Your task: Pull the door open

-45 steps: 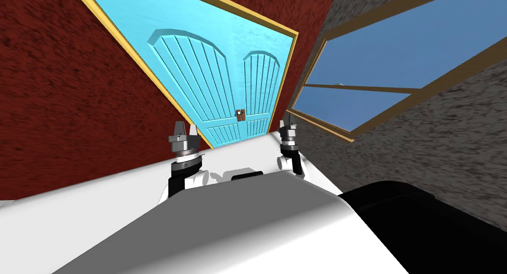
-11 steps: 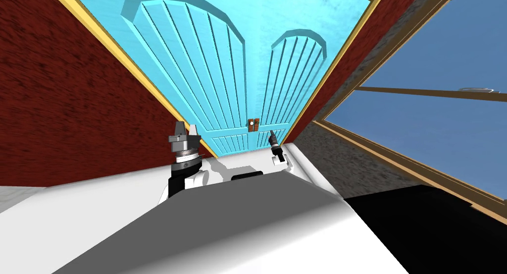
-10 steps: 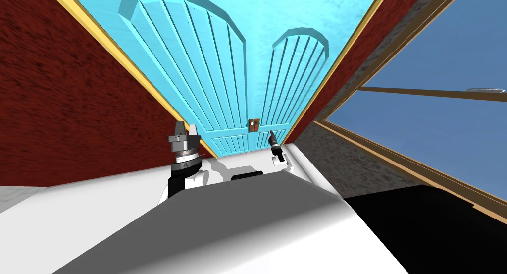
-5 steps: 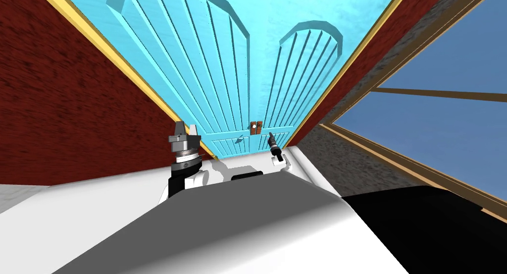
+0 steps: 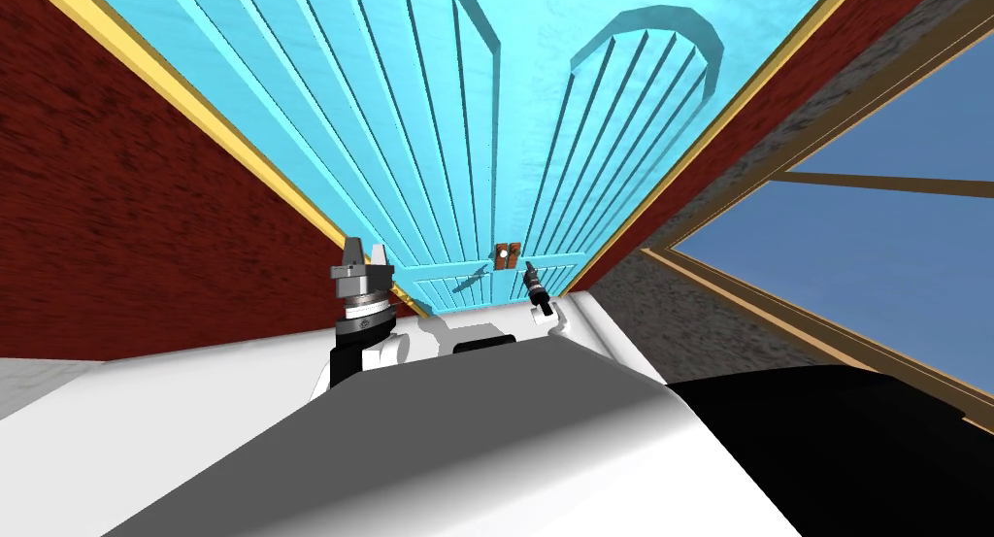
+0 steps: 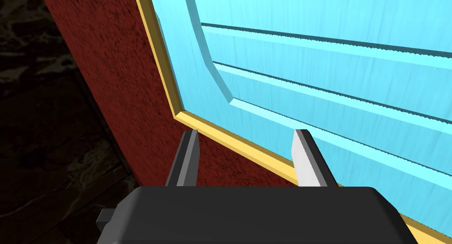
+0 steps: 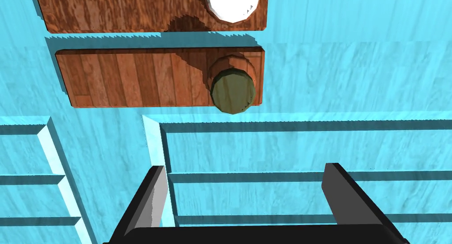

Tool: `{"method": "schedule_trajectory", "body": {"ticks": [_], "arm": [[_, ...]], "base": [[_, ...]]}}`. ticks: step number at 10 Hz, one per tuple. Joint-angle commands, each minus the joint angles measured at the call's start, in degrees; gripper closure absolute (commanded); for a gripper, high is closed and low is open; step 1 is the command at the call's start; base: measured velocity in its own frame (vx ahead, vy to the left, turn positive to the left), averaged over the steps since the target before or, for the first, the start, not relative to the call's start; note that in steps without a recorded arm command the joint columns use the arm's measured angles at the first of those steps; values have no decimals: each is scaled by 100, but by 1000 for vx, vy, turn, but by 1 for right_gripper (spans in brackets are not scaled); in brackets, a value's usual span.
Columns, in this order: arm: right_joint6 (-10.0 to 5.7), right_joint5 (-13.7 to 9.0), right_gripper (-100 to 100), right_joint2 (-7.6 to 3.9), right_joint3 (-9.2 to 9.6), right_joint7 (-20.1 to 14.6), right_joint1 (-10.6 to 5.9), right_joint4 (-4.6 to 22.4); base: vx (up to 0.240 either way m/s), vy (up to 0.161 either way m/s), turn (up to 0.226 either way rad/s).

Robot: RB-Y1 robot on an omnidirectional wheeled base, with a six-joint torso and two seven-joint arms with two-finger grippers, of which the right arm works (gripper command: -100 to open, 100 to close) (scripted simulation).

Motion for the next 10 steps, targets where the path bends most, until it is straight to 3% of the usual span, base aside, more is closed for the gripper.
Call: {"method": "schedule_trajectory", "body": {"ticks": [1,6,10], "arm": [[9,-50,-100,-121,-177,-17,73,95],[12,-212,-100,-480,-690,-80,206,393],[-33,-366,-100,-756,-1066,-154,186,665]], "base": [[-27,-6,-62],[-56,-14,-10],[59,-3,72]]}}
